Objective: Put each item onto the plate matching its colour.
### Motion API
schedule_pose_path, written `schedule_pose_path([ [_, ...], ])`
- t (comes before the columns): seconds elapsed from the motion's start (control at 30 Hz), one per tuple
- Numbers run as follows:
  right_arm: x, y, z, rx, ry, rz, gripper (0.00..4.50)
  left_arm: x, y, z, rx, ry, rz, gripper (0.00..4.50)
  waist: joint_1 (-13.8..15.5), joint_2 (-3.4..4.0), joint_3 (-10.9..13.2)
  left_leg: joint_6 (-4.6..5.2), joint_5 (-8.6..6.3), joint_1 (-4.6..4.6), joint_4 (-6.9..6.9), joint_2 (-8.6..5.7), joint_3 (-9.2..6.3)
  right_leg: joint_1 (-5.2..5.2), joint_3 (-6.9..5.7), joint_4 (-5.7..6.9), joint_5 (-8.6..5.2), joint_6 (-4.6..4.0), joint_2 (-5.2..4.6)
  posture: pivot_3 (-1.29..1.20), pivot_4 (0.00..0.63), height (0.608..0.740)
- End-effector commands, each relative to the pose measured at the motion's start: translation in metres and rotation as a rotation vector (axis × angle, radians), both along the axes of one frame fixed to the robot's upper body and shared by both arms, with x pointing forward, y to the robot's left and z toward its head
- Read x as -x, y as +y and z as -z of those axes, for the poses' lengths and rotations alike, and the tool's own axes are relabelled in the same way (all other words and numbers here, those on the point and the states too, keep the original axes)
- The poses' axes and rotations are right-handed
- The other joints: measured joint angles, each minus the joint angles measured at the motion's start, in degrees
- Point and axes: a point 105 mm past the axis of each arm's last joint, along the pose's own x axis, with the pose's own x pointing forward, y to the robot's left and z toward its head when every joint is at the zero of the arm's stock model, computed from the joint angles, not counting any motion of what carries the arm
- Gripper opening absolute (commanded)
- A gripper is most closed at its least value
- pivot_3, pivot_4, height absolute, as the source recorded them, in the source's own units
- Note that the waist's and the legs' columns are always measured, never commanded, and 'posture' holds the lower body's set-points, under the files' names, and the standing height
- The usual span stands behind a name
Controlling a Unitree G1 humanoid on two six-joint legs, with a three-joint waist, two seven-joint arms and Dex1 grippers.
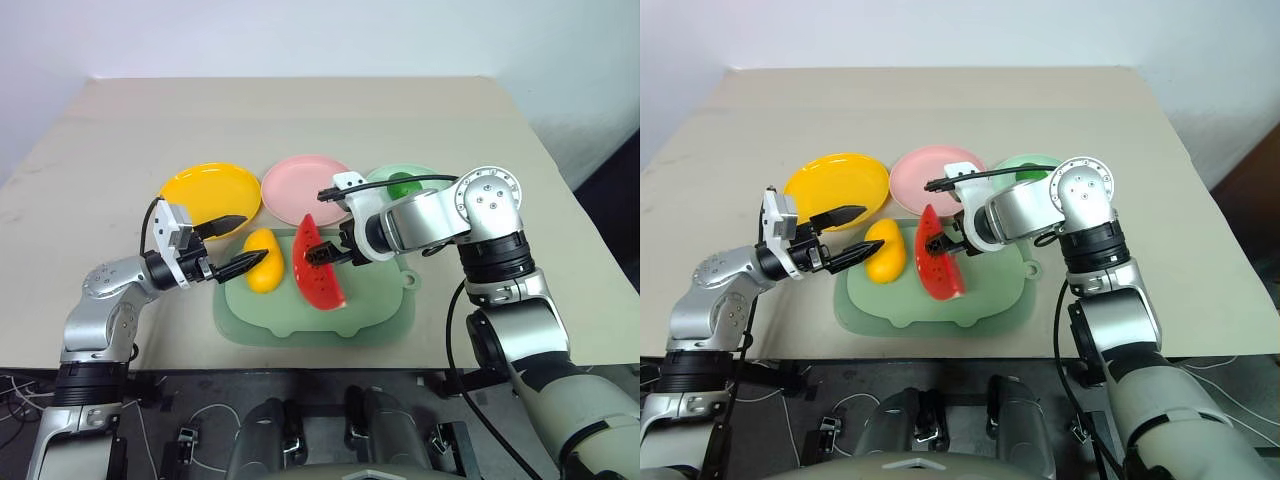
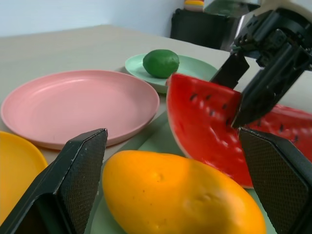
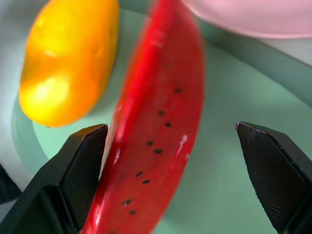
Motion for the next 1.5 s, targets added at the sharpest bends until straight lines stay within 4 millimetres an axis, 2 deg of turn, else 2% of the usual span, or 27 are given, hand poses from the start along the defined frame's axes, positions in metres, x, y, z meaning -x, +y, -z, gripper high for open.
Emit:
schedule_pose_path([
  [0.03, 0.004, 0.006, 0.002, -0.007, 0.012, -0.023, 4.47, 0.003, -0.002, -0.012, 0.001, -0.049, 0.011, 4.5, 0.0, 0.0, 0.0, 0.0, 0.0, 0.0, 0.0, 0.0, 0.0, 0.0, 0.0, 0.0, 0.0, 0.0, 0.0, 0.0, 0.15, 0.696],
  [0.33, 0.008, 0.007, 0.013, 0.054, 0.012, -0.069, 4.47, 0.004, -0.001, -0.014, 0.005, -0.055, 0.004, 4.5, 0.0, 0.0, 0.0, 0.0, 0.0, 0.0, 0.0, 0.0, 0.01, 0.0, 0.01, 0.0, 0.0, 0.0, 0.01, 0.0, 0.15, 0.696],
  [0.43, 0.01, 0.007, 0.015, 0.069, 0.002, -0.084, 3.9, 0.005, 0.001, -0.012, -0.006, -0.053, 0.003, 4.5, 0.0, 0.0, 0.0, 0.0, 0.0, 0.0, 0.0, 0.0, 0.01, 0.0, 0.01, 0.0, 0.0, 0.0, 0.0, 0.0, 0.15, 0.696],
  [0.53, 0.01, 0.008, 0.013, 0.067, -0.014, -0.095, 2.93, 0.005, 0.002, -0.012, -0.001, -0.052, -0.002, 4.5, 0.1, -0.01, 0.0, -0.01, 0.0, 0.01, 0.0, 0.0, 0.01, 0.0, 0.01, 0.0, 0.0, 0.0, 0.0, 0.0, 0.15, 0.696],
  [0.6, 0.008, 0.008, 0.009, 0.06, -0.032, -0.095, 2.47, 0.005, 0.002, -0.012, -0.003, -0.053, -0.002, 4.5, 0.1, -0.01, 0.0, -0.01, 0.0, 0.01, 0.0, 0.0, 0.01, 0.01, 0.01, 0.0, 0.0, 0.0, 0.0, 0.0, 0.15, 0.696],
  [0.73, 0.007, 0.007, -0.008, 0.032, -0.087, -0.122, 2.16, 0.006, 0.003, -0.011, -0.005, -0.052, -0.007, 4.5, 0.1, -0.01, 0.0, -0.01, 0.0, 0.01, 0.0, 0.0, 0.01, 0.0, 0.01, 0.0, 0.0, 0.0, -0.01, 0.0, 0.15, 0.696],
  [0.8, 0.003, 0.004, -0.025, 0.01, -0.14, -0.127, 2.12, 0.007, 0.004, -0.013, -0.002, -0.055, -0.012, 4.5, 0.1, 0.0, 0.0, -0.01, -0.01, 0.0, 0.0, 0.0, 0.01, 0.0, 0.02, -0.02, 0.0, 0.0, -0.01, 0.0, 0.15, 0.696],
  [0.93, -0.017, 0.0, -0.063, -0.077, -0.226, -0.081, 2.11, 0.008, 0.008, -0.013, -0.007, -0.057, -0.034, 4.5, 0.0, 0.0, 0.0, -0.01, -0.01, 0.0, 0.0, 0.02, 0.01, -0.05, 0.02, 0.0, 0.0, 0.0, 0.0, 0.0, 0.15, 0.696],
  [1.03, -0.041, -0.004, -0.076, -0.096, -0.299, -0.006, 2.11, 0.009, 0.008, -0.013, -0.008, -0.056, -0.036, 4.5, 0.0, -0.01, 0.0, -0.01, -0.01, 0.0, 0.0, 0.02, 0.02, -0.04, 0.02, -0.02, 0.0, 0.0, 0.01, 0.0, 0.15, 0.696],
  [1.13, -0.07, 0.001, -0.087, -0.173, -0.371, 0.055, 2.11, 0.01, 0.01, -0.012, -0.013, -0.054, -0.045, 4.5, 0.0, 0.0, 0.0, -0.01, -0.01, 0.01, 0.0, 0.01, 0.05, -0.03, 0.02, -0.02, -0.01, 0.01, 0.01, 0.0, 0.15, 0.696],
  [1.2, -0.084, 0.006, -0.087, -0.194, -0.399, 0.063, 2.11, 0.01, 0.012, -0.011, -0.015, -0.054, -0.049, 4.5, 0.0, 0.0, 0.0, -0.01, -0.01, 0.0, 0.0, 0.01, 0.08, -0.05, 0.02, 0.0, -0.01, 0.01, 0.02, 0.0, 0.15, 0.696],
  [1.33, -0.112, 0.02, -0.07, -0.142, -0.463, 0.08, 2.11, 0.012, 0.016, -0.009, -0.016, -0.051, -0.06, 4.5, -0.1, 0.0, 0.0, -0.01, 0.0, 0.0, 0.0, 0.01, 0.18, -0.15, 0.07, 0.18, -0.01, 0.02, 0.01, 0.0, 0.15, 0.696],
  [1.5, -0.123, 0.029, -0.051, -0.09, -0.476, 0.079, 2.11, 0.013, 0.015, -0.008, -0.019, -0.051, -0.06, 4.5, 0.0, 0.01, 0.0, -0.03, 0.0, 0.01, 0.0, -0.01, 0.22, -0.22, 0.09, 0.39, -0.04, 0.04, -0.03, 0.0, 0.15, 0.696],
])
